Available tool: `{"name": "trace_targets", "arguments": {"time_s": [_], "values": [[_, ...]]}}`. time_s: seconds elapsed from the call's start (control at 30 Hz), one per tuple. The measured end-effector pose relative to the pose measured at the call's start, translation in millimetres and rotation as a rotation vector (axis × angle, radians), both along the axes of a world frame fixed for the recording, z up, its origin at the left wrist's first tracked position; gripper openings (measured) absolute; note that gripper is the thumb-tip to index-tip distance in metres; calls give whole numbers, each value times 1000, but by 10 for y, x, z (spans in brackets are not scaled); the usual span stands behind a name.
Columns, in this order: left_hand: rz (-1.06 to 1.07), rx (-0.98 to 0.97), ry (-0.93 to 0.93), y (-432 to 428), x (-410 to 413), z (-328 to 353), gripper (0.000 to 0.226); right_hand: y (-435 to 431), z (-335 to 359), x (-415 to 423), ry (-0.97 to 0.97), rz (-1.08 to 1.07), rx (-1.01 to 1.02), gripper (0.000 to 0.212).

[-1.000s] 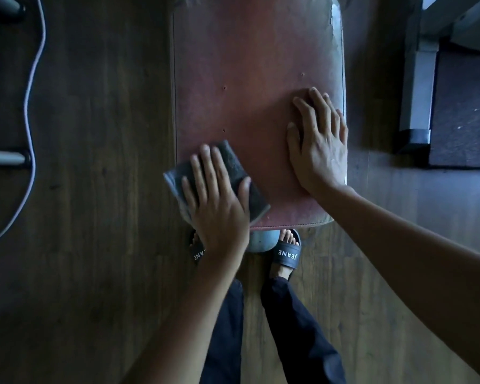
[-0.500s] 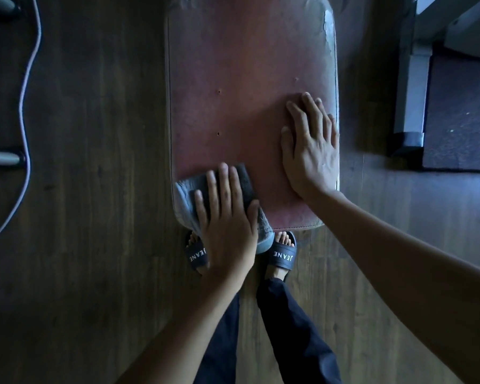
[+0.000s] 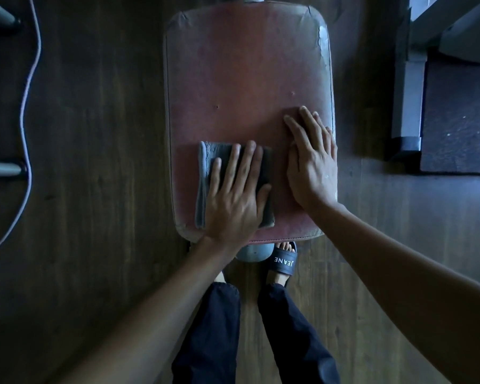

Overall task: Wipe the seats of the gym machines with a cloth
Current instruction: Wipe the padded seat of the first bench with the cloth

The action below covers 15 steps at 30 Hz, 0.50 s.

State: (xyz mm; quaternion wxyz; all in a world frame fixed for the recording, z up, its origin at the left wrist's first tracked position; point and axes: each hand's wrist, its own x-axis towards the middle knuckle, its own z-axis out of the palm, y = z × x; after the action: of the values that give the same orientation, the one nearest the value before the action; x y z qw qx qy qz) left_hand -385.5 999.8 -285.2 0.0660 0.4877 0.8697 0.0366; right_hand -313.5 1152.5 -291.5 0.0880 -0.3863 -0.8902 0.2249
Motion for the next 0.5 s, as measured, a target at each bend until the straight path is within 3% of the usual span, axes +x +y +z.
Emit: {"name": "trace_targets", "arguments": {"time_s": [0.23,0.5], "values": [[129,67,86,478,-679,-119,59,19,111,-169,-20,-73,-44,47],[388,144,93,868,-1598,-222,63,45,91,-1152,30,-59,-75,46]]}}
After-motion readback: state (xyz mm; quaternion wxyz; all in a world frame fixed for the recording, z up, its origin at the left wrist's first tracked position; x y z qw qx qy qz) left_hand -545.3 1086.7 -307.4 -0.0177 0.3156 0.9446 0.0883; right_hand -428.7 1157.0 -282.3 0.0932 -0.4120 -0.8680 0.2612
